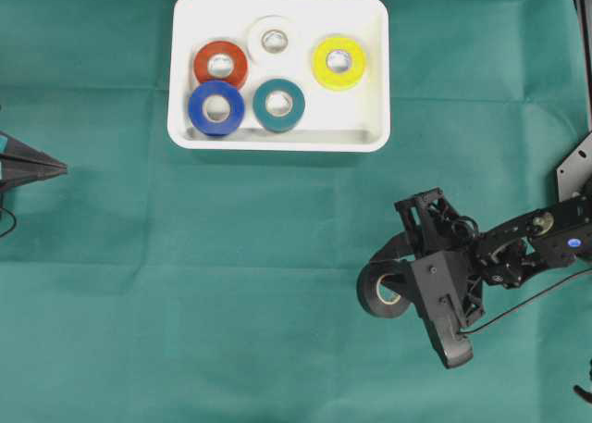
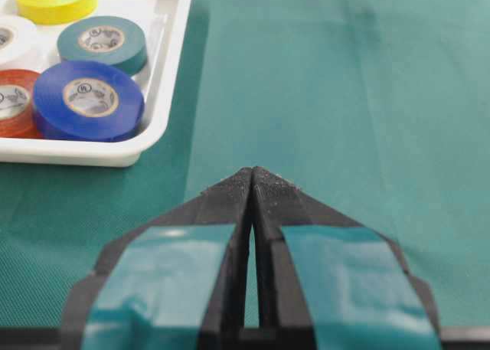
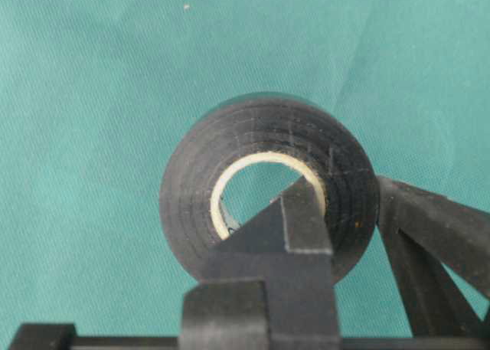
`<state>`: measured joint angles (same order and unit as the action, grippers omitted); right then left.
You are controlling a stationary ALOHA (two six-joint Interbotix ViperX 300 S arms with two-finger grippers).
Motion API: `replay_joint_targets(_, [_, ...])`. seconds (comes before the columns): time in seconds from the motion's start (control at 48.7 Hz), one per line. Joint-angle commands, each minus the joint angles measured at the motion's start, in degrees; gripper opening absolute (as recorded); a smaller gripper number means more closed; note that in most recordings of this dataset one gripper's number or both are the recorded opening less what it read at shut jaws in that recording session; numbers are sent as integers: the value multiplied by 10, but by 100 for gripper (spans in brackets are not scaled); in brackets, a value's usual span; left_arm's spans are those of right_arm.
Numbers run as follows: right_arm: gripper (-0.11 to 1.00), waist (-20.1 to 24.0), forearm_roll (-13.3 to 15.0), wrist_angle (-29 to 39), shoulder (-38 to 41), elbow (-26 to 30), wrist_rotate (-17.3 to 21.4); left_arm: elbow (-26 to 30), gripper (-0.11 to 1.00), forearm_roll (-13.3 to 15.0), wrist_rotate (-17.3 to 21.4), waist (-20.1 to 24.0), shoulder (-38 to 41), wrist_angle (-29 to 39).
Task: Put the tape into the white case with the right arm.
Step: 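Close the right gripper on the black tape roll and lift, then carry the black roll into the tray beside the teal roll, release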
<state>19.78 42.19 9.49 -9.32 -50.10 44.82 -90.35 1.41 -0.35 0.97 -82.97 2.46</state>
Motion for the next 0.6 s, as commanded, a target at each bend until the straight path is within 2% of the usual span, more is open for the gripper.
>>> replay_joint_targets(0.0, [0,3,-2,-3,0,22,2,7,0,-1,1,1,6,-3])
replay_joint_targets(0.329, [0,2,-1,8,47,78,2,8,0,-1,1,1,5,-3])
replay_joint_targets(0.575, [0,-7,-1,37,49,86,2,7,0,-1,1,1,6,-3])
